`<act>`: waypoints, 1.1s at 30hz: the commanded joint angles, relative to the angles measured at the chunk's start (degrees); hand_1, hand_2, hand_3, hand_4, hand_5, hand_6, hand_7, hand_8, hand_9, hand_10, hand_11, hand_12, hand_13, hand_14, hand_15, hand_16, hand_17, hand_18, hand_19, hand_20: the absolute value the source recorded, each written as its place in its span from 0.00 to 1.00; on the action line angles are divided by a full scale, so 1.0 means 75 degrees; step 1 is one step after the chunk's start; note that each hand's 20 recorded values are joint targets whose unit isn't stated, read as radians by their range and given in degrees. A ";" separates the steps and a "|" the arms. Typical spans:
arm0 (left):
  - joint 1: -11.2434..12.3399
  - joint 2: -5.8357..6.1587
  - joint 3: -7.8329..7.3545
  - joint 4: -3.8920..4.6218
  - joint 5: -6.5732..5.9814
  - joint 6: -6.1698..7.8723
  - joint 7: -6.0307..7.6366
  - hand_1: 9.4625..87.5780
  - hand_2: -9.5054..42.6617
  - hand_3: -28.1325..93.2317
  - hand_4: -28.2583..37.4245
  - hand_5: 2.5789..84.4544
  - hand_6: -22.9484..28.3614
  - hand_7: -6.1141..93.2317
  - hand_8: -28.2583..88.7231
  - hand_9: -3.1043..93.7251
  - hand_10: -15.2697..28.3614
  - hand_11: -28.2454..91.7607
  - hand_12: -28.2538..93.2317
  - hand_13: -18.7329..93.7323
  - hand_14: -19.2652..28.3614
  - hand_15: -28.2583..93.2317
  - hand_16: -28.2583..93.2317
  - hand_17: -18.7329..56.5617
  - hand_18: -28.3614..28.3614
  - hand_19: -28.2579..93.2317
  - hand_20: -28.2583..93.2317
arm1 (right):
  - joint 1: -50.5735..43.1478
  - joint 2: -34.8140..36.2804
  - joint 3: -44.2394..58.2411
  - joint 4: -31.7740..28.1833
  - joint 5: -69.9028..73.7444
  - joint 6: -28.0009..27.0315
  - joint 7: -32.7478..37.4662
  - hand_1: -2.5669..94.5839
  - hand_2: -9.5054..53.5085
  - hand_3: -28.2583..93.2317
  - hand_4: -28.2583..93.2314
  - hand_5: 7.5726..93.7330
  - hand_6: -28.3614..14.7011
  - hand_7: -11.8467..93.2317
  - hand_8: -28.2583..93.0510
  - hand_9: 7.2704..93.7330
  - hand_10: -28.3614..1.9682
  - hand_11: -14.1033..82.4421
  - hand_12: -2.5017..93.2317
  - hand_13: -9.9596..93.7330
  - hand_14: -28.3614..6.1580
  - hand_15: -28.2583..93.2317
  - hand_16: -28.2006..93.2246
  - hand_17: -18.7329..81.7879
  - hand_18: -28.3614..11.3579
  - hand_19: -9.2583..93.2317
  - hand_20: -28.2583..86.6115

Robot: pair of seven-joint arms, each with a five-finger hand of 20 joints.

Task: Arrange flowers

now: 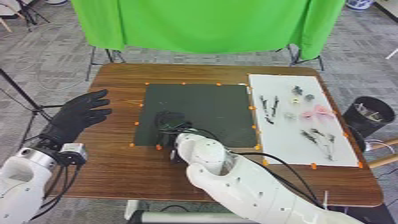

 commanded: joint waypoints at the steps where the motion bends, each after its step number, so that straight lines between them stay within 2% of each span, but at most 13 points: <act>1: 0.0662 -0.0111 -0.0378 -0.0240 -0.0041 0.0210 0.0148 0.20 0.21 0.81 0.02 0.34 0.53 0.25 0.15 0.31 0.65 0.42 0.35 0.37 0.76 0.51 0.22 0.13 0.90 0.61 0.28 | -0.0282 0.0292 0.0034 -0.0061 -0.0602 0.0424 -0.0133 0.32 0.03 0.93 0.06 0.62 0.60 0.64 0.35 0.73 0.54 0.80 0.54 0.77 0.54 0.95 0.56 0.61 0.16 1.00 0.63; 3: 0.1038 -0.0114 -0.0573 -0.0366 -0.0118 0.0401 0.0341 0.20 0.21 0.81 0.02 0.34 0.53 0.25 0.15 0.31 0.65 0.42 0.35 0.37 0.76 0.51 0.22 0.13 0.90 0.61 0.28 | -0.0237 0.0407 0.0227 -0.0353 -0.0813 0.0202 -0.0303 0.28 0.05 0.94 0.06 0.62 0.59 0.63 0.34 0.73 0.54 0.80 0.54 0.77 0.54 0.95 0.56 0.61 0.16 1.00 0.63; 5: 0.1301 -0.0110 -0.0728 -0.0441 -0.0164 0.0521 0.0470 0.20 0.21 0.81 0.02 0.34 0.53 0.25 0.15 0.31 0.65 0.42 0.35 0.37 0.76 0.51 0.22 0.12 0.90 0.61 0.28 | -0.0359 0.0423 0.0641 -0.0681 -0.0823 0.0007 -0.0508 0.23 0.07 0.94 0.06 0.63 0.58 0.66 0.14 0.73 0.53 0.80 0.53 0.77 0.53 0.95 0.56 0.61 0.16 1.00 0.63; 7: 0.1512 -0.0144 -0.0865 -0.0518 -0.0174 0.0597 0.0516 0.20 0.21 0.81 0.02 0.34 0.53 0.25 0.15 0.31 0.65 0.42 0.35 0.37 0.76 0.51 0.22 0.13 0.90 0.61 0.28 | -0.0471 0.0427 0.1013 -0.0995 -0.0739 -0.0189 -0.0610 0.20 0.06 0.92 0.06 0.63 0.58 0.67 0.10 0.73 0.53 0.80 0.54 0.77 0.53 0.95 0.56 0.61 0.16 1.00 0.63; 11: 0.1780 -0.0216 -0.1000 -0.0607 -0.0213 0.0701 0.0653 0.20 0.21 0.81 0.02 0.34 0.53 0.25 0.15 0.31 0.65 0.42 0.35 0.37 0.76 0.51 0.22 0.13 0.90 0.61 0.28 | -0.0598 0.0771 0.1548 -0.1620 -0.1097 -0.0453 -0.0856 0.19 0.08 0.91 0.06 0.62 0.56 0.66 0.10 0.72 0.51 0.80 0.54 0.76 0.52 0.95 0.56 0.61 0.15 1.00 0.64; 12: 0.1794 -0.0280 -0.1045 -0.0622 -0.0189 0.0679 0.0588 0.20 0.21 0.81 0.02 0.34 0.53 0.25 0.15 0.31 0.65 0.42 0.35 0.37 0.76 0.51 0.22 0.12 0.90 0.61 0.28 | -0.0712 0.0909 0.1772 -0.1867 -0.1069 -0.0662 -0.0812 0.18 0.08 0.91 0.06 0.62 0.56 0.65 0.10 0.71 0.50 0.80 0.54 0.75 0.52 0.95 0.56 0.60 0.15 1.00 0.64; 13: 0.1885 -0.0289 -0.1070 -0.0650 -0.0229 0.0750 0.0674 0.20 0.21 0.81 0.02 0.34 0.53 0.25 0.15 0.31 0.65 0.42 0.35 0.37 0.76 0.51 0.22 0.13 0.90 0.61 0.28 | -0.0747 0.1141 0.1875 -0.2051 -0.1057 -0.0559 -0.0760 0.18 0.08 0.91 0.06 0.60 0.55 0.65 0.10 0.70 0.49 0.80 0.55 0.74 0.51 0.95 0.56 0.59 0.15 1.00 0.64; 15: 0.1911 -0.0413 -0.1103 -0.0667 -0.0181 0.0695 0.0575 0.20 0.21 0.81 0.02 0.34 0.53 0.25 0.15 0.31 0.65 0.42 0.35 0.37 0.76 0.51 0.22 0.13 0.90 0.61 0.28 | -0.0977 0.1617 0.2255 -0.2334 -0.1206 -0.0260 -0.0718 0.18 0.09 0.91 0.06 0.58 0.53 0.64 0.10 0.66 0.46 0.80 0.55 0.73 0.49 0.95 0.56 0.57 0.15 1.00 0.63; 16: 0.1965 -0.0401 -0.1083 -0.0668 -0.0216 0.0735 0.0678 0.20 0.21 0.81 0.02 0.34 0.53 0.25 0.15 0.31 0.65 0.42 0.35 0.37 0.76 0.51 0.22 0.13 0.90 0.61 0.28 | -0.1023 0.1941 0.2399 -0.2435 -0.1155 0.0041 -0.0738 0.19 0.09 0.91 0.06 0.57 0.53 0.64 0.10 0.65 0.45 0.79 0.54 0.72 0.49 0.95 0.56 0.57 0.15 0.99 0.62; 17: 0.2005 -0.0431 -0.1089 -0.0693 -0.0230 0.0752 0.0662 0.20 0.21 0.81 0.02 0.34 0.53 0.25 0.15 0.31 0.65 0.42 0.35 0.37 0.76 0.51 0.22 0.13 0.90 0.61 0.28 | -0.1209 0.2184 0.2668 -0.2557 -0.1089 0.0232 -0.0685 0.19 0.09 0.91 0.06 0.56 0.52 0.63 0.10 0.64 0.44 0.79 0.54 0.71 0.49 0.95 0.56 0.56 0.15 0.99 0.62; 23: 0.2322 -0.0539 -0.1211 -0.0789 -0.0269 0.0851 0.0748 0.20 0.21 0.81 0.02 0.34 0.53 0.25 0.15 0.31 0.65 0.42 0.34 0.37 0.77 0.51 0.22 0.13 0.90 0.61 0.28 | -0.2223 0.3598 0.4224 -0.3266 -0.0755 0.0106 0.0004 0.17 0.09 0.89 0.05 0.60 0.54 0.56 0.11 0.67 0.44 0.74 0.45 0.73 0.50 0.95 0.54 0.57 0.14 1.00 0.61; 28: 0.2377 -0.0528 -0.1202 -0.0804 -0.0286 0.0874 0.0817 0.20 0.21 0.81 0.02 0.34 0.53 0.25 0.15 0.31 0.65 0.42 0.35 0.37 0.77 0.51 0.22 0.12 0.90 0.61 0.28 | -0.3158 0.4638 0.5262 -0.3647 -0.0845 -0.0074 0.0665 0.17 0.08 0.88 0.04 0.60 0.54 0.50 0.12 0.69 0.47 0.65 0.39 0.73 0.50 0.95 0.54 0.57 0.14 1.00 0.61; 33: 0.2510 -0.0462 -0.1193 -0.0829 -0.0357 0.0956 0.0924 0.20 0.21 0.81 0.02 0.34 0.53 0.25 0.15 0.31 0.65 0.42 0.35 0.37 0.77 0.51 0.22 0.12 0.90 0.61 0.28 | -0.4306 0.5204 0.6464 -0.3976 -0.0901 -0.0788 0.1264 0.15 0.08 0.88 0.04 0.60 0.53 0.47 0.13 0.73 0.48 0.55 0.33 0.73 0.50 0.94 0.53 0.58 0.14 1.00 0.60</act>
